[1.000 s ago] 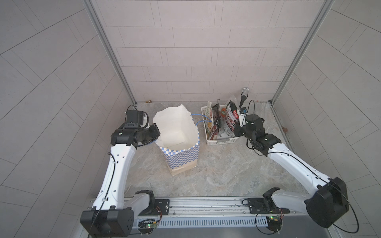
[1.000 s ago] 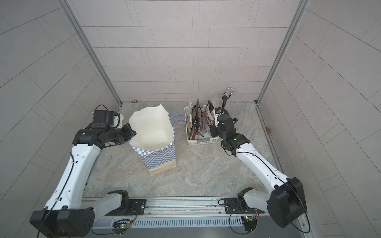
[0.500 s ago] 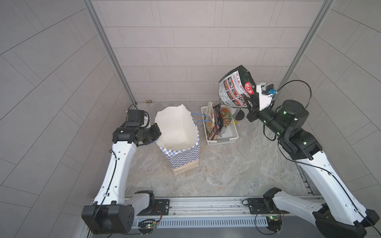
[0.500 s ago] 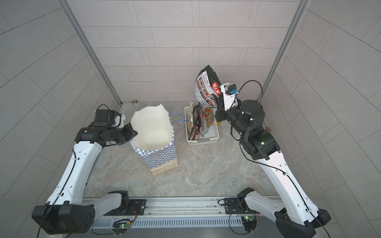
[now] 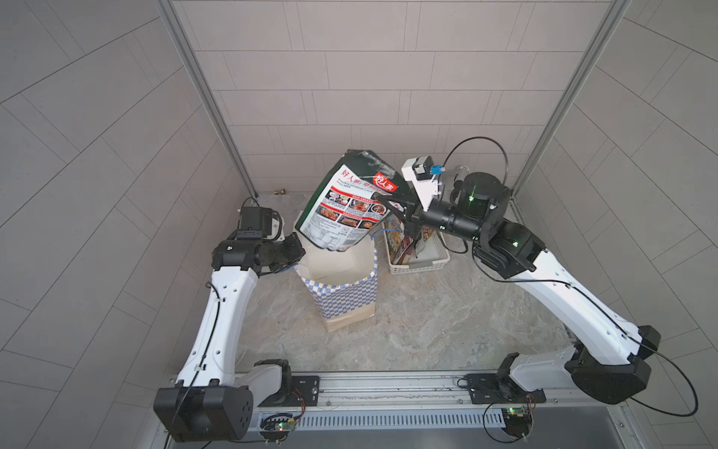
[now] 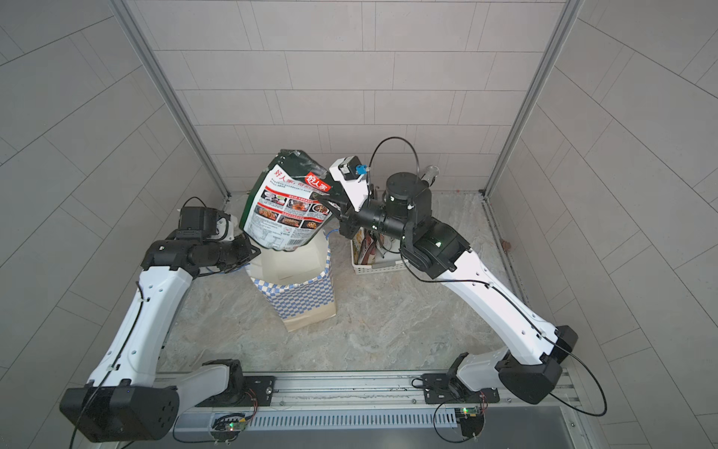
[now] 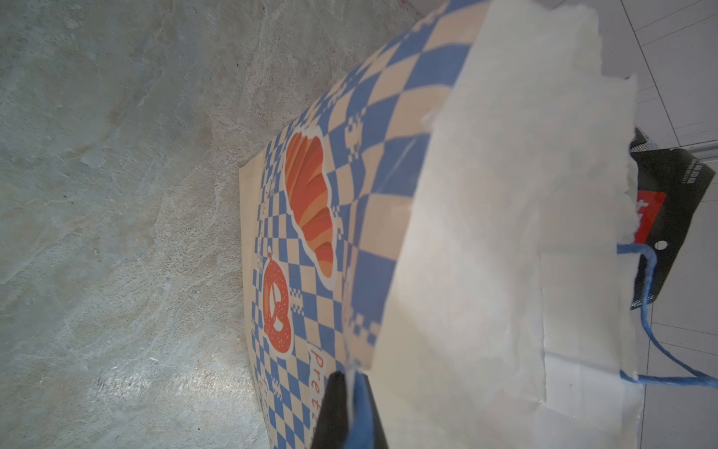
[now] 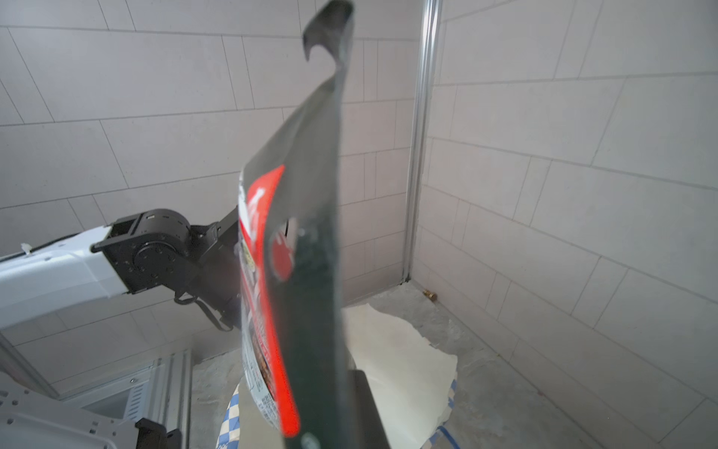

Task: Place the condiment packets inside the bag
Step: Place the condiment packet in the paper bag.

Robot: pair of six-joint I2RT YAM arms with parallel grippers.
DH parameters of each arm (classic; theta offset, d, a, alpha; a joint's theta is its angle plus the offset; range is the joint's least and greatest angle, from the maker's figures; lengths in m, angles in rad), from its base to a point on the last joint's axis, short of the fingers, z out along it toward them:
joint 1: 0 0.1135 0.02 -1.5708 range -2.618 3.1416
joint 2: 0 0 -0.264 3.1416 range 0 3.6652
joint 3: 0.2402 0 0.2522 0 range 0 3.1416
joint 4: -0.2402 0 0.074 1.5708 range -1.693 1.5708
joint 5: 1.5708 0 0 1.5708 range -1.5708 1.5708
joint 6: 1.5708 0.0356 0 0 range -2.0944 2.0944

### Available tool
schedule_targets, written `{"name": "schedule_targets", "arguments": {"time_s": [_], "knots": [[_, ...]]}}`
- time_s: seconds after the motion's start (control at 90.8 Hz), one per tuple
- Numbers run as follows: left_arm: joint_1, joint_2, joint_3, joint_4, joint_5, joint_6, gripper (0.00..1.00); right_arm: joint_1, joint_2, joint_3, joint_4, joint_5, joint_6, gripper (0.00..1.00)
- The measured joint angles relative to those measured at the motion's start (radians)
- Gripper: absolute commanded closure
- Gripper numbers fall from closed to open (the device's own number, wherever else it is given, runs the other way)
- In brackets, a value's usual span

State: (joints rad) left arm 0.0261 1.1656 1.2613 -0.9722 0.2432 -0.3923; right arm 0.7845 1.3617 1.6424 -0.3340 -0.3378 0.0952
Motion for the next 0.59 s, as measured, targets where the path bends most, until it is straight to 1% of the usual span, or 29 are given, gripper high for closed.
{"name": "schedule_targets", "arguments": {"time_s": [0.154, 0.319, 0.462, 0.594], "knots": [[0.0, 0.003, 0.0, 0.001, 0.0, 0.001, 1.0, 0.006, 0.002, -0.1, -0.029, -0.014, 0.004, 1.0], [0.0, 0.009, 0.0, 0.023, 0.008, 0.001, 1.0, 0.005, 0.002, -0.182, -0.094, -0.066, -0.053, 1.0], [-0.001, 0.014, 0.0, 0.053, 0.037, 0.0, 1.0, 0.005, 0.002, -0.186, -0.158, -0.153, -0.135, 1.0], [-0.009, 0.014, 0.0, 0.087, 0.049, 0.007, 1.0, 0.005, 0.021, -0.157, -0.215, -0.236, -0.212, 1.0]]}}
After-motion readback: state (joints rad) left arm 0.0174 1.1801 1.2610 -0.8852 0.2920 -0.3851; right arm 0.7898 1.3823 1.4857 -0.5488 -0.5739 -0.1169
